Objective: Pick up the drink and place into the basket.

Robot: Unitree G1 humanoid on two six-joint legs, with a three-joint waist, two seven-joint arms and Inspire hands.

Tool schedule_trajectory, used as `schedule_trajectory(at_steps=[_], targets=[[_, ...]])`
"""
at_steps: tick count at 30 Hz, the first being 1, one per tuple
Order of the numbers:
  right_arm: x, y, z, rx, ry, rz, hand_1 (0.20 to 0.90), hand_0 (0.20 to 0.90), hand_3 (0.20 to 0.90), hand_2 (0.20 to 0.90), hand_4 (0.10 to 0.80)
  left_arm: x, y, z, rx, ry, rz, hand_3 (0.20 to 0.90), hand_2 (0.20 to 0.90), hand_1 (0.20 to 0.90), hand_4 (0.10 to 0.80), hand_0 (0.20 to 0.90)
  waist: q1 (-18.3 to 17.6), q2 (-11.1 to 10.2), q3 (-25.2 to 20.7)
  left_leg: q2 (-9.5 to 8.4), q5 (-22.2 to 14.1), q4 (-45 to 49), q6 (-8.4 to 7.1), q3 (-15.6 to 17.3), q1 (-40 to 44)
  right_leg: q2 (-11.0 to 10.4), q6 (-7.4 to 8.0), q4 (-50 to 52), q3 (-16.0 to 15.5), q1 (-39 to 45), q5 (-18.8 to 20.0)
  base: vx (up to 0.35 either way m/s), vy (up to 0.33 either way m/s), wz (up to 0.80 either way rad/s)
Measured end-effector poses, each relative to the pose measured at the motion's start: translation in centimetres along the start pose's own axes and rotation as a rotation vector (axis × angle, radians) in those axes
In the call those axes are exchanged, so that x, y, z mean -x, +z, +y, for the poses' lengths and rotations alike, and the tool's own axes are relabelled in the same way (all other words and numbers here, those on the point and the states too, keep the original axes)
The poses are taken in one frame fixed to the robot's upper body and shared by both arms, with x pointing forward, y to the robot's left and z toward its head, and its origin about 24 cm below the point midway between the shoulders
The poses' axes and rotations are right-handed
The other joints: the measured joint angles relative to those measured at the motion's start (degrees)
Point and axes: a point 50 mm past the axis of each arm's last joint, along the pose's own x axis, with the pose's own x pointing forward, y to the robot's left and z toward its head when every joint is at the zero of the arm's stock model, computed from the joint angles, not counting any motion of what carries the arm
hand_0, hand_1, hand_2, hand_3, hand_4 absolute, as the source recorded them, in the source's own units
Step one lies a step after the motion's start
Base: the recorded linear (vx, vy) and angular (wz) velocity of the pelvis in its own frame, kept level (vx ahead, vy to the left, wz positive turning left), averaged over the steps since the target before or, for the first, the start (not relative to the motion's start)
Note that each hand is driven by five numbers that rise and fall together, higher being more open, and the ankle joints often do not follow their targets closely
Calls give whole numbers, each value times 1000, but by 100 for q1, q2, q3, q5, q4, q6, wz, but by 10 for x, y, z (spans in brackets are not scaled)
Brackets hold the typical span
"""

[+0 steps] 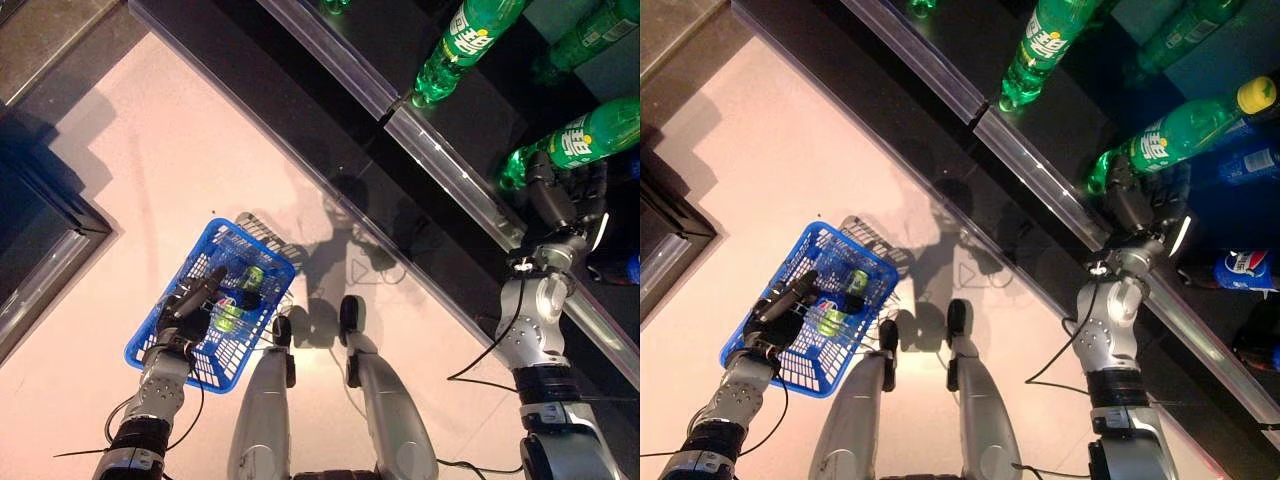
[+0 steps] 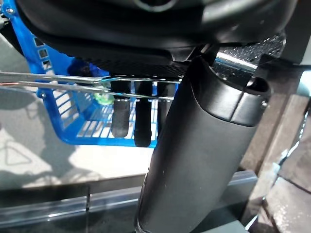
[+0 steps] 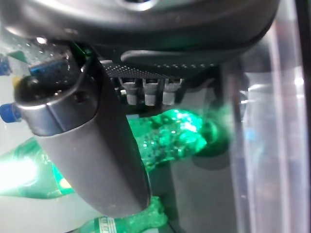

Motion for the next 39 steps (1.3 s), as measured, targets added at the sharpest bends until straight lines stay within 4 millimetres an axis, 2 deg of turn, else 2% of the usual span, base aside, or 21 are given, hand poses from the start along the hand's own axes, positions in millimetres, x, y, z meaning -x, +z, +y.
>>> schedule_trajectory(at_steps=[6, 16, 28, 29, 30, 31, 39], targets=[[-13, 10, 6, 16, 8, -37, 900, 900, 900, 900, 800, -1, 0, 0, 18, 4, 3, 200, 300, 300, 100, 300, -11, 8, 2, -50, 101, -153, 6, 15, -3, -72, -5, 14, -7, -82, -2, -2, 5, 0], [-31, 22, 12, 37, -21, -82, 900, 900, 900, 900, 800, -6, 2, -14, -3, -36, 12, 200, 300, 300, 100, 300, -2, 56, 4, -97, 177, -206, 7, 18, -185, -105, -19, 154, -16, -357, -12, -1, 6, 1], [-38, 29, 10, 87, -21, -110, 900, 900, 900, 900, 800, -8, -1, -18, -17, -50, 26, 200, 300, 300, 100, 300, -10, 119, 8, -171, 264, -204, 22, 18, -225, -195, -24, 420, -13, -505, -95, 2, 4, 1], [-38, 29, 10, 97, -20, -113, 585, 585, 532, 585, 432, -8, -1, -18, -17, -50, 26, 200, 300, 300, 100, 300, -9, 119, 8, -174, 268, -203, 21, 19, -226, -196, -25, 424, -12, -508, -95, 0, 0, 0], [-39, 29, 10, 112, -21, -117, 316, 316, 219, 316, 119, -8, -1, -18, -15, -50, 26, 200, 300, 300, 100, 300, -8, 122, 9, -177, 273, -203, 22, 21, -232, -200, -25, 434, -10, -521, -95, 0, 0, 0], [-40, 29, 10, 113, -20, -117, 300, 300, 200, 300, 100, -8, -1, -19, -14, -51, 26, 200, 300, 300, 100, 300, -9, 126, 9, -179, 274, -203, 22, 21, -236, -201, -25, 435, -10, -525, -95, 0, 0, 0], [-42, 31, 12, 151, -23, -127, 300, 300, 200, 300, 100, -8, 0, -20, -10, -55, 25, 200, 300, 300, 100, 300, -15, 146, 14, -230, 279, -189, 23, 21, -248, -231, -25, 622, -5, -620, -160, 0, 0, 0]])
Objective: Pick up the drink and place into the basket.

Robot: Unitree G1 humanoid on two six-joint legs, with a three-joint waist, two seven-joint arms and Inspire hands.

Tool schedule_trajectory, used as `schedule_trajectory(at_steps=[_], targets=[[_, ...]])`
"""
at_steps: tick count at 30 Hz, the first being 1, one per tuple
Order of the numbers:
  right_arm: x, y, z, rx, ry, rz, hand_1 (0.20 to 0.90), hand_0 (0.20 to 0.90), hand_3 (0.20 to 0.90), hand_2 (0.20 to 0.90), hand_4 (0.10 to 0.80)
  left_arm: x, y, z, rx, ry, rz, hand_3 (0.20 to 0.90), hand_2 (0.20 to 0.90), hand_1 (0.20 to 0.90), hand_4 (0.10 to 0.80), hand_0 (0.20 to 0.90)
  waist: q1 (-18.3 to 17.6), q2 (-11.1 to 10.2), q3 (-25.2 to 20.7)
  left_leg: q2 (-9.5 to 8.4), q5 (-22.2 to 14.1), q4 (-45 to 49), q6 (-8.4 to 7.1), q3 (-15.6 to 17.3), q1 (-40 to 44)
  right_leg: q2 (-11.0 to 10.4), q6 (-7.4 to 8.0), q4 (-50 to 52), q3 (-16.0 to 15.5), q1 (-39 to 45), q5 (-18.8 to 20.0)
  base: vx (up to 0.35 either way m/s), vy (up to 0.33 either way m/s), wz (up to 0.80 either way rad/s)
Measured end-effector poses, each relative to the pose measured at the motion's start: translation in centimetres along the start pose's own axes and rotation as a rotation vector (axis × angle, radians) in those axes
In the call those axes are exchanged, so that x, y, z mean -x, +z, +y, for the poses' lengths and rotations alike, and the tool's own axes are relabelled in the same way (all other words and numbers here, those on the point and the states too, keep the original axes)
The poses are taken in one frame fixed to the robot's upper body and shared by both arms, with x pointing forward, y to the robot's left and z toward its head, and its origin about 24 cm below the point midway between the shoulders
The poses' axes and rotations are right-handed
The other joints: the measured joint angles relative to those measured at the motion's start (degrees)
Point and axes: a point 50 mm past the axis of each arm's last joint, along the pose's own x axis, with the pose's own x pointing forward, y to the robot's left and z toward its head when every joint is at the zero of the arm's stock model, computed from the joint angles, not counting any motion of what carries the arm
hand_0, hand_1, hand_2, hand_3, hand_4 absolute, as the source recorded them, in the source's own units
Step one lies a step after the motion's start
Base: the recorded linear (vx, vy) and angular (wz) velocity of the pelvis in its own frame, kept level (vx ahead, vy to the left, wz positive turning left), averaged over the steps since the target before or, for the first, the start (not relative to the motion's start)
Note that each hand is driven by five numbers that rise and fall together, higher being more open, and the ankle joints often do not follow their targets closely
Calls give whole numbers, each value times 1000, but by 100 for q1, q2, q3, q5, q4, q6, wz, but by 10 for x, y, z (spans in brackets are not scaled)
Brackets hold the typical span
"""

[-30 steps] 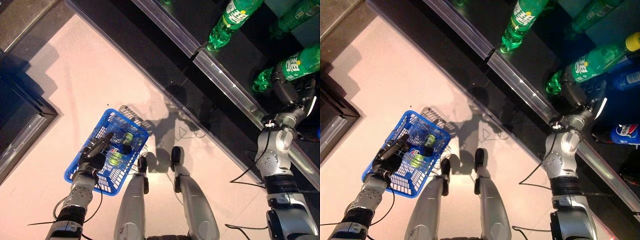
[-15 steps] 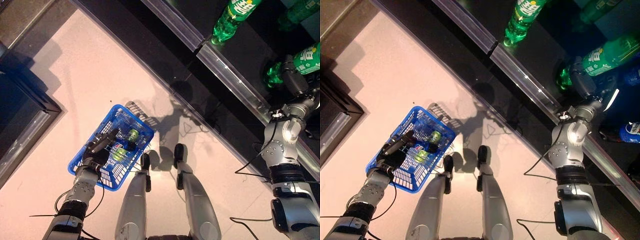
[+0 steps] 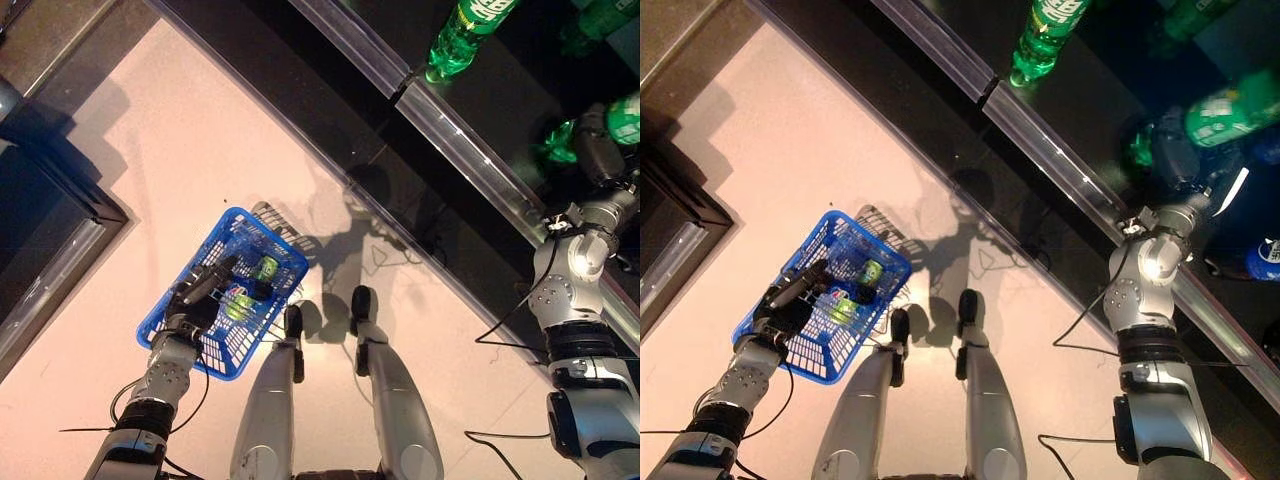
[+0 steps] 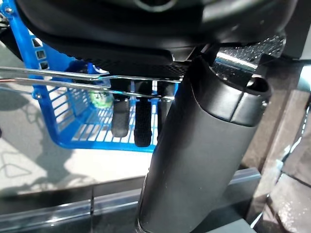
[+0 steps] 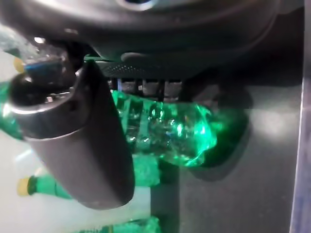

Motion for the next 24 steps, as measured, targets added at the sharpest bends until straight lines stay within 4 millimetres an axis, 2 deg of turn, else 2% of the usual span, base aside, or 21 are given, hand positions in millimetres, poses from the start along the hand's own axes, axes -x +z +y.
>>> schedule_trajectory(at_steps=[9, 17, 22, 24], targets=[[1, -4, -3, 34, -2, 28, 300, 300, 200, 300, 100, -1, 1, -2, 35, -4, -12, 200, 300, 300, 100, 300, -1, 61, 0, -26, 9, 140, 12, 0, 1, -32, 1, 157, 11, 1, -20, 0, 0, 0], [12, -9, -11, 222, 46, -16, 300, 300, 200, 300, 100, 0, -7, -4, 71, -5, -27, 200, 300, 300, 100, 300, -53, 112, -1, -39, 13, 188, 19, 3, 16, -38, -1, 198, 17, 23, -17, -18, 34, 0], [40, -6, -10, 377, 181, -90, 300, 300, 200, 300, 100, 6, -19, 2, 90, 8, -6, 200, 300, 300, 100, 300, -134, 114, 1, -46, 14, 107, 20, 41, 214, -36, 4, 193, 60, 168, -20, -28, 56, -5], [55, -11, -10, 467, 261, -103, 300, 300, 200, 300, 100, 11, -32, 8, 110, 27, 19, 200, 300, 300, 100, 300, -148, 113, 0, -62, 22, -22, 36, 108, 495, -37, 21, 158, 138, 375, -32, -31, 50, -13]])
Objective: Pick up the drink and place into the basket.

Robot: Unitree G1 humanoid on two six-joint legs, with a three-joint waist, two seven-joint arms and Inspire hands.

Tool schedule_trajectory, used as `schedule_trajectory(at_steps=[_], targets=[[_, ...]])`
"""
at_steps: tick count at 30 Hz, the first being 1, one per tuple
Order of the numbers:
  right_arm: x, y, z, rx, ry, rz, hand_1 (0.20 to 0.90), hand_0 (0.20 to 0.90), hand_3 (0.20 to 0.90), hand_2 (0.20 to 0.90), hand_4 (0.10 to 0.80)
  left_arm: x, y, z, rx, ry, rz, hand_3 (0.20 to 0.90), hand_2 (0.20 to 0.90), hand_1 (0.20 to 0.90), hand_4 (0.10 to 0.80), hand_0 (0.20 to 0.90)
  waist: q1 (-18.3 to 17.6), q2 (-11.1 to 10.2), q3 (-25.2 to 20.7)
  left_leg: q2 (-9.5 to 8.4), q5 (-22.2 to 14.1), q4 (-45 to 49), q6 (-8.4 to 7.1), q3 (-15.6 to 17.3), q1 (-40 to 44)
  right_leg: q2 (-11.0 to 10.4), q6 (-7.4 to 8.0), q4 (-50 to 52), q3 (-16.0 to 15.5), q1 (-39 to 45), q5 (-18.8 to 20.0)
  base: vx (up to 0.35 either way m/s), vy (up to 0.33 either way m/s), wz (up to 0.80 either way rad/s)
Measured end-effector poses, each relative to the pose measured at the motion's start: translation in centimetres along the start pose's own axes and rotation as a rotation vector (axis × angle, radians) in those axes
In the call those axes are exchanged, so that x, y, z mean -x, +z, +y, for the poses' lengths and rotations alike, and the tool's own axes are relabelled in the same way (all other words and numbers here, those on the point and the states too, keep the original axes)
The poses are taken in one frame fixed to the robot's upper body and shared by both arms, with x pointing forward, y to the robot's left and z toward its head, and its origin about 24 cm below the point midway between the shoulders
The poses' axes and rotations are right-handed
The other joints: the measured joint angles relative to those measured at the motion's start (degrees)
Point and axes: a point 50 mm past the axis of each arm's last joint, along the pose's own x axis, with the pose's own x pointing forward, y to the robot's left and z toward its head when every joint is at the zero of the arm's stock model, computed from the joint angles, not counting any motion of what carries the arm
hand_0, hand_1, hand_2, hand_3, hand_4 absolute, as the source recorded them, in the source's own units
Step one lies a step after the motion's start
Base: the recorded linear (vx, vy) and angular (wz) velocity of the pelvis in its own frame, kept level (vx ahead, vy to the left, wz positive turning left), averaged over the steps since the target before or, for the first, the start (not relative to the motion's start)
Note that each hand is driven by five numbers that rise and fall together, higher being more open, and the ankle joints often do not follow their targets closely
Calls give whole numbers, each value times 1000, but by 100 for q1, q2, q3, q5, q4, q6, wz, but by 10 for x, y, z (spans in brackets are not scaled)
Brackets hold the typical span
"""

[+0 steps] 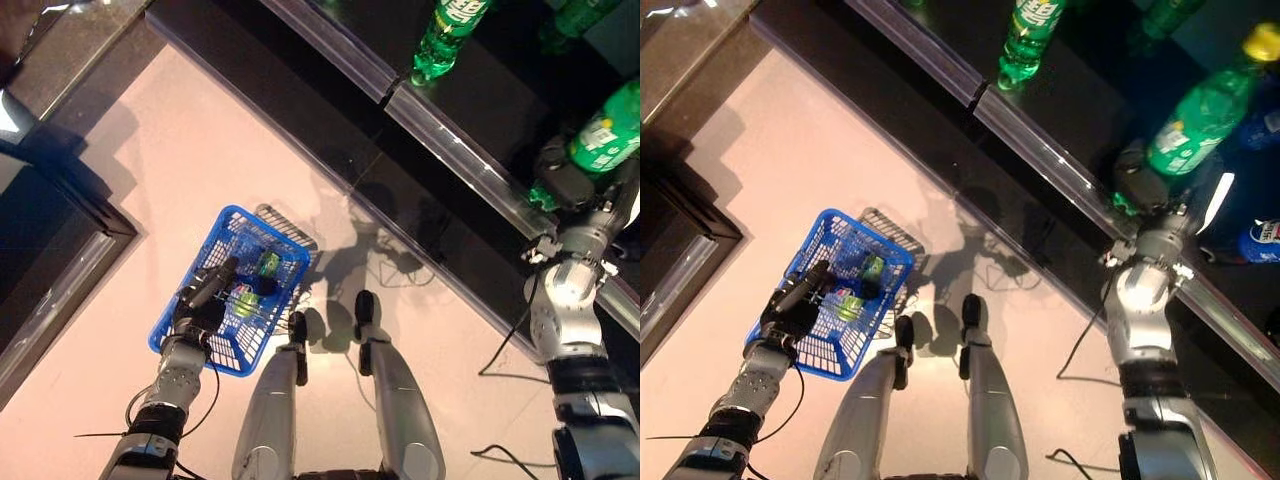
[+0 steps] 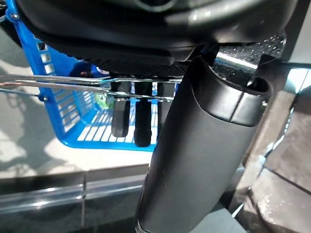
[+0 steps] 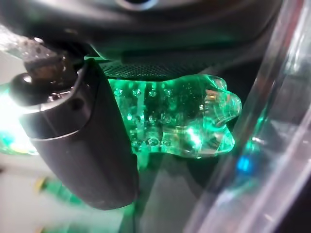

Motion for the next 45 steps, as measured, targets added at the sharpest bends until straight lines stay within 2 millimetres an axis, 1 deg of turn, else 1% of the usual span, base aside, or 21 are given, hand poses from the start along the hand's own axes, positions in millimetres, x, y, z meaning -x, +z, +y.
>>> schedule_trajectory(at_steps=[1, 3, 4, 5, 8, 10, 11, 12, 15, 18, 21, 22, 24, 26, 29, 31, 34, 40, 42, 43, 45], targets=[[3, 0, 0, 16, 13, -4, 300, 300, 200, 300, 100, 1, -2, 1, 4, 2, 3, 200, 300, 300, 100, 300, -7, 0, 0, -5, 1, -18, 2, 0, 41, -3, 2, -12, 1, 44, -1, -25, 59, -4], [17, -2, 2, 67, 81, -14, 300, 300, 200, 300, 100, 9, -10, 9, 13, 19, 16, 200, 300, 300, 100, 300, -92, -4, -3, -25, 23, -187, 26, -13, 295, -17, 12, -121, -3, 299, -1, -4, 66, 4], [19, -2, 3, 72, 97, -14, 300, 300, 200, 300, 100, 10, -11, 12, 12, 27, 17, 200, 300, 300, 100, 300, -119, -4, -2, -29, 36, -232, 31, -15, 354, -19, 16, -184, -3, 366, 0, 27, 62, 1], [26, -3, 5, 68, 139, -3, 300, 300, 200, 300, 100, 14, -13, 20, 37, 54, 10, 200, 300, 300, 100, 300, -169, -4, -3, -37, 78, -413, 54, -9, 580, -19, 57, -376, 4, 592, 46, 26, 54, -4], [43, -9, 1, 82, 210, 36, 300, 300, 200, 300, 100, 22, -19, 30, 49, 80, 16, 200, 300, 300, 100, 300, -201, -10, -12, -40, 200, -830, 57, -29, 1050, -25, 80, -758, -7, 1057, 143, 50, 54, -2], [57, -13, -4, 91, 283, 75, 300, 300, 200, 300, 100, 28, -23, 32, 73, 81, 8, 200, 300, 300, 100, 300, -252, -6, -19, -59, 350, -1327, 28, -54, 1507, -27, 109, -1150, -11, 1471, 237, 67, 55, 3], [60, -14, -4, 90, 302, 84, 300, 300, 200, 300, 100, 29, -24, 32, 76, 80, 7, 200, 300, 300, 100, 300, -263, -5, -23, -60, 373, -1428, 29, -59, 1599, -24, 106, -1229, -12, 1557, 251, 88, 71, 2], [67, -16, -6, 79, 340, 120, 300, 300, 200, 300, 100, 31, -27, 31, 79, 78, 2, 200, 300, 300, 100, 300, -280, 4, -40, -60, 462, -1704, -11, -68, 1851, -11, 98, -1430, -19, 1785, 293, 82, 61, -1], [76, -23, -8, 68, 393, 183, 300, 300, 200, 300, 100, 34, -35, 31, 72, 79, 12, 200, 300, 300, 100, 300, -292, 50, -73, -42, 606, -2144, -15, -101, 2364, 29, 59, -1769, -38, 2235, 376, 55, 87, 0], [82, -29, -4, 3, 427, 240, 300, 300, 200, 300, 100, 36, -40, 30, 59, 75, 24, 200, 300, 300, 100, 300, -286, 95, -100, 0, 643, -2436, -26, -138, 2741, 62, 63, -2046, -160, 2624, 392, 52, 82, 5], [91, -35, 10, -89, 490, 310, 300, 300, 200, 300, 100, 36, -42, 29, 28, 70, 47, 200, 300, 300, 100, 300, -207, 98, -185, 61, 656, -2723, -47, -168, 3206, 81, 63, -2317, -181, 3093, 390, 13, 91, 6], [92, -35, 14, -107, 507, 318, 300, 300, 200, 300, 100, 36, -42, 28, 25, 65, 50, 200, 300, 300, 100, 300, -204, 102, -212, 67, 658, -2735, -49, -182, 3224, 86, 65, -2317, -188, 3109, 390, -6, 85, 6], [97, -36, 29, -137, 573, 341, 300, 300, 200, 300, 100, 32, -42, 20, -6, 34, 57, 200, 300, 300, 100, 300, -172, 104, -242, 77, 675, -2806, -69, -258, 3316, 79, 71, -2316, -323, 3200, 365, 1, 84, 18], [106, -44, 39, -153, 620, 398, 300, 300, 200, 300, 100, 31, -44, 16, -46, 18, 74, 200, 300, 300, 100, 300, -127, 101, -257, 93, 683, -2840, -74, -320, 3480, 84, 80, -2317, -387, 3385, 316, -2, 62, 27], [121, -53, 50, -165, 702, 473, 300, 300, 200, 300, 100, 31, -45, 14, -88, -6, 92, 200, 300, 300, 100, 300, -97, 98, -446, 84, 695, -2873, -75, -436, 3463, 60, 79, -2318, -498, 3413, 253, 2, 50, 22], [132, -58, 57, -173, 764, 522, 300, 300, 200, 300, 100, 30, -42, 8, -116, -44, 95, 200, 300, 300, 100, 300, -23, 100, -481, 84, 706, -2871, -81, -468, 3469, 53, 76, -2318, -535, 3436, 246, 7, 63, 12], [138, -62, 58, -171, 792, 560, 300, 300, 200, 300, 100, 30, -38, -1, -136, -104, 97, 200, 300, 300, 100, 300, 22, 103, -483, 77, 726, -2871, -73, -548, 3467, 32, 82, -2318, -647, 3471, 242, -4, 53, 13], [138, -62, 59, -165, 816, 570, 300, 300, 200, 300, 100, 30, -27, -9, -211, -170, 138, 200, 300, 300, 100, 300, 51, 107, -485, 50, 771, -2872, -75, -756, 3454, -18, 90, -2318, -817, 3557, 213, -15, 47, 19], [139, -61, 63, -147, 875, 573, 300, 300, 200, 300, 100, 30, -23, -11, -258, -193, 175, 200, 300, 300, 100, 300, 99, 111, -489, 46, 787, -2875, -81, -857, 3423, -35, 84, -2318, -953, 3604, 186, -15, 32, 26], [140, -61, 64, -143, 890, 574, 300, 300, 200, 300, 100, 30, -22, -12, -268, -199, 182, 200, 300, 300, 100, 300, 123, 113, -491, 46, 787, -2876, -81, -881, 3419, -37, 81, -2318, -959, 3612, 179, -13, 22, 24], [141, -60, 69, -126, 949, 572, 300, 300, 200, 300, 100, 32, -20, -20, -323, -241, 222, 200, 300, 300, 100, 300, 260, 128, -499, 48, 805, -2874, -95, -1005, 3368, -49, 71, -2318, -1101, 3617, 164, -17, 18, 31]])
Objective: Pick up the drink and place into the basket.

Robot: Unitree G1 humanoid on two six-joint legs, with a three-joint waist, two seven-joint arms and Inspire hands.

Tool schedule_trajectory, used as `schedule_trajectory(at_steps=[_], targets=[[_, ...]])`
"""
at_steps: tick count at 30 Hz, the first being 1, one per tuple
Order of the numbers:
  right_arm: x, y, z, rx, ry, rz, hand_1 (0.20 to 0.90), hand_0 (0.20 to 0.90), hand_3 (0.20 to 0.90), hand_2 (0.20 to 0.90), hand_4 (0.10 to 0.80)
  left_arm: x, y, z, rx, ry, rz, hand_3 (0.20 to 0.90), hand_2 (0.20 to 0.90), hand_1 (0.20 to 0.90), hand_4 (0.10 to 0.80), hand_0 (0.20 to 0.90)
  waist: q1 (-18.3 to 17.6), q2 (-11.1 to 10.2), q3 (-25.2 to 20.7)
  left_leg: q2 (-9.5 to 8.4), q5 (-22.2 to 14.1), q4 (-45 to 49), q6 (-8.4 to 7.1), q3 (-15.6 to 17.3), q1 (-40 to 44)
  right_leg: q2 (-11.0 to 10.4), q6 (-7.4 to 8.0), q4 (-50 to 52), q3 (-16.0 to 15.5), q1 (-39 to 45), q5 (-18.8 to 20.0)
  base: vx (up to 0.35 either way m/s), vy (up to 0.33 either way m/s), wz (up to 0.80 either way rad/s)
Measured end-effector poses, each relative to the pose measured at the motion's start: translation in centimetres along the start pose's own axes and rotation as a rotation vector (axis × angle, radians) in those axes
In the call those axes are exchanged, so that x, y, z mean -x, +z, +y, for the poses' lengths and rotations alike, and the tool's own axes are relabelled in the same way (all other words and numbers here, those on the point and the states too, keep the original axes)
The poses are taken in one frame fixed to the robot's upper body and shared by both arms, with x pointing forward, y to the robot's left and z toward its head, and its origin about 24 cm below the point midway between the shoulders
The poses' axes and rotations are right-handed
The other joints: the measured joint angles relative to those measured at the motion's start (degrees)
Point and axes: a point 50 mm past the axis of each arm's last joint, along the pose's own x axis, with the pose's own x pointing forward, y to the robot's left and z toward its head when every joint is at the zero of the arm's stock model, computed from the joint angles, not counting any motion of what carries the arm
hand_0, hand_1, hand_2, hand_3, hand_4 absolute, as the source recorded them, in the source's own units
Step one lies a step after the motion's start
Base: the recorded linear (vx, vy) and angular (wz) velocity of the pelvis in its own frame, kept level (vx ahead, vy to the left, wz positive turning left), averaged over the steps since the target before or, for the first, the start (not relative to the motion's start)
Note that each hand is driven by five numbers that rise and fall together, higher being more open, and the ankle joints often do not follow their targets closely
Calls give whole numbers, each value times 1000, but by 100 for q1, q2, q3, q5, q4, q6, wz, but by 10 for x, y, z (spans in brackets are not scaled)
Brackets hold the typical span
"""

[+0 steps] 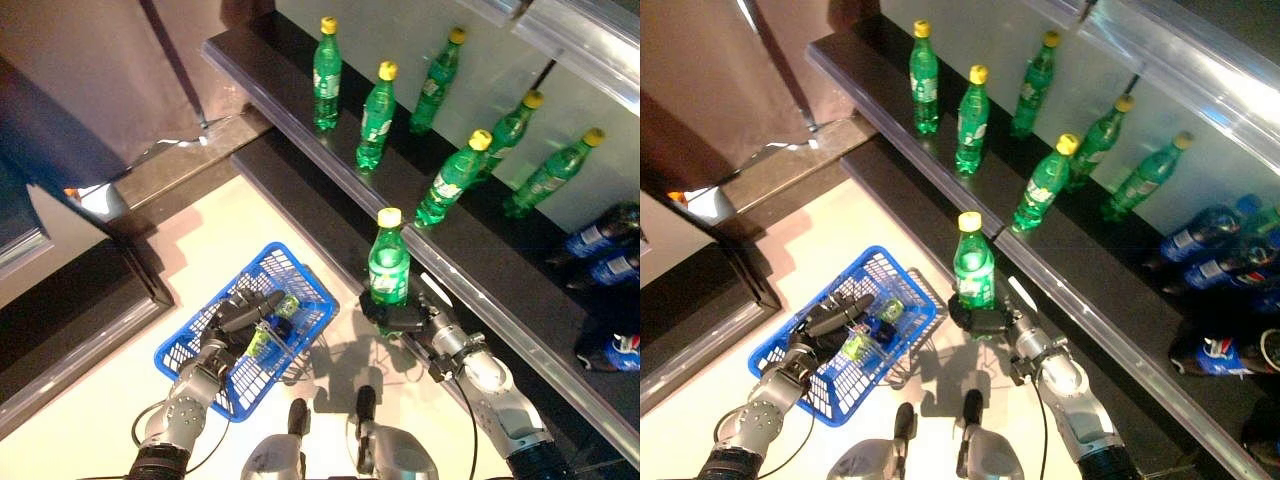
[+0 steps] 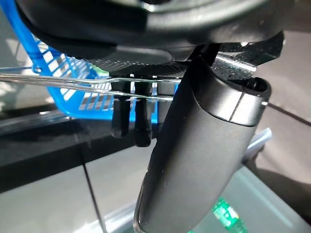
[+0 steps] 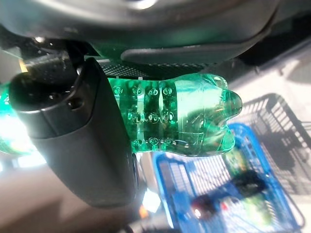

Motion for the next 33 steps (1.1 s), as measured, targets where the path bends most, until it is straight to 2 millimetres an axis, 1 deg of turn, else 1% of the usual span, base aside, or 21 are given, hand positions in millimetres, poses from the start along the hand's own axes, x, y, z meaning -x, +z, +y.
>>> schedule_trajectory(at_steps=[3, 6, 9, 10, 11, 14, 16, 17, 19, 21, 22, 23, 26, 29, 30, 31, 32, 33], targets=[[-14, 2, 12, 26, 74, 18, 300, 300, 200, 300, 100, -1, 2, -11, -60, -59, 60, 200, 300, 300, 100, 300, 184, 11, -2, -23, 79, 3, -17, -221, -33, -34, 10, 0, -215, 44, -35, -23, 12, 39], [-28, 4, 19, 46, 116, 27, 300, 300, 200, 300, 100, -6, 5, -19, -106, -88, 120, 200, 300, 300, 100, 300, 338, 24, -8, -39, 137, 2, -10, -268, -74, -76, 43, -1, -386, 121, -79, -12, 5, 46], [-46, 10, 31, 69, 164, 23, 300, 300, 200, 300, 100, -4, 10, -28, -171, -126, 173, 200, 300, 300, 100, 300, 612, 36, -14, -64, 162, 2, -21, -410, -134, -104, 53, -1, -540, 134, -98, -8, 7, 30], [-47, 11, 33, 70, 169, 23, 300, 300, 200, 300, 100, -3, 10, -29, -182, -132, 181, 200, 300, 300, 100, 300, 649, 43, -17, -72, 167, 2, -19, -439, -141, -112, 57, -1, -576, 140, -102, 0, 10, 25], [-51, 11, 37, 73, 182, 26, 300, 300, 200, 300, 100, -2, 10, -32, -205, -151, 199, 200, 300, 300, 100, 300, 704, 50, -21, -101, 191, 3, -16, -540, -148, -142, 80, -1, -656, 175, -121, 0, 7, 36], [-55, 7, 37, 74, 162, 50, 300, 300, 200, 300, 100, -3, 12, -35, -217, -171, 208, 200, 300, 300, 100, 300, 851, 86, -43, -167, 235, 4, 4, -736, -196, -216, 126, -1, -664, 223, -151, 7, 13, 45], [-59, 2, 39, 70, 159, 74, 300, 300, 200, 300, 100, -6, 11, -41, -236, -189, 223, 200, 300, 300, 100, 300, 887, 88, -43, -222, 273, 5, 34, -766, -213, -275, 204, -2, -691, 301, -203, 10, 12, 49], [-61, -2, 43, 72, 160, 93, 300, 300, 200, 300, 100, -6, 9, -44, -242, -202, 232, 200, 300, 300, 100, 300, 877, 91, -46, -238, 285, 5, 46, -773, -211, -297, 237, -2, -791, 355, -228, 4, 8, 43], [-63, -9, 50, 56, 162, 122, 300, 300, 200, 300, 100, -6, 9, -51, -248, -233, 226, 200, 300, 300, 100, 300, 981, 92, -46, -265, 286, 5, 48, -823, -234, -330, 286, -1, -809, 383, -268, 14, 13, 29], [-67, -14, 54, 21, 144, 142, 300, 300, 200, 300, 100, -5, 13, -48, -269, -220, 233, 200, 300, 300, 100, 300, 1055, 106, -54, -278, 290, 6, 51, -881, -229, -340, 292, -1, -857, 419, -282, 25, 14, 18], [-70, -20, 53, 22, 123, 179, 300, 300, 200, 300, 100, -5, 13, -49, -271, -225, 235, 200, 300, 300, 100, 300, 1084, 109, -56, -294, 297, 8, 56, -937, -220, -354, 303, -1, -932, 455, -292, 24, 16, 23], [-71, -23, 54, 18, 117, 190, 300, 300, 200, 300, 100, -5, 13, -51, -270, -231, 235, 200, 300, 300, 100, 300, 1098, 109, -56, -301, 300, 8, 59, -963, -219, -358, 307, -1, -950, 465, -295, 24, 18, 25], [-73, -46, 48, 24, 48, 307, 300, 300, 200, 300, 100, -9, 14, -73, -313, -312, 230, 200, 300, 300, 100, 300, 1394, 110, -56, -339, 308, 8, 70, -1080, -233, -390, 329, -2, -980, 499, -312, 35, 21, 20], [-69, -62, 49, 36, 22, 381, 300, 300, 200, 300, 100, -8, 18, -87, -333, -369, 209, 200, 300, 300, 100, 300, 1480, 110, -56, -374, 321, 9, 81, -1183, -230, -421, 349, -2, -997, 547, -326, 31, 29, 20], [-67, -70, 49, 43, 13, 419, 300, 300, 200, 300, 100, -7, 21, -95, -340, -398, 193, 200, 300, 300, 100, 300, 1526, 110, -56, -395, 323, 9, 83, -1207, -231, -440, 370, -2, -1019, 559, -341, 21, 29, 11], [-67, -72, 51, 49, 14, 428, 300, 300, 200, 300, 100, -7, 23, -97, -344, -407, 188, 200, 300, 300, 100, 300, 1536, 110, -56, -405, 324, 9, 85, -1215, -230, -451, 381, -2, -1040, 568, -348, 27, 41, 14], [-64, -79, 51, 74, 9, 460, 300, 300, 200, 300, 100, -7, 26, -104, -340, -433, 177, 200, 300, 300, 100, 300, 1558, 111, -56, -441, 327, 9, 88, -1249, -228, -464, 429, -2, -1097, 593, -382, 20, 33, 10], [-63, -81, 52, 86, 9, 470, 300, 300, 200, 300, 100, -8, 29, -108, -333, -448, 172, 200, 300, 300, 100, 300, 1588, 113, -57, -453, 328, 9, 89, -1253, -229, -469, 437, -3, -1101, 594, -388, 23, 37, 8]])
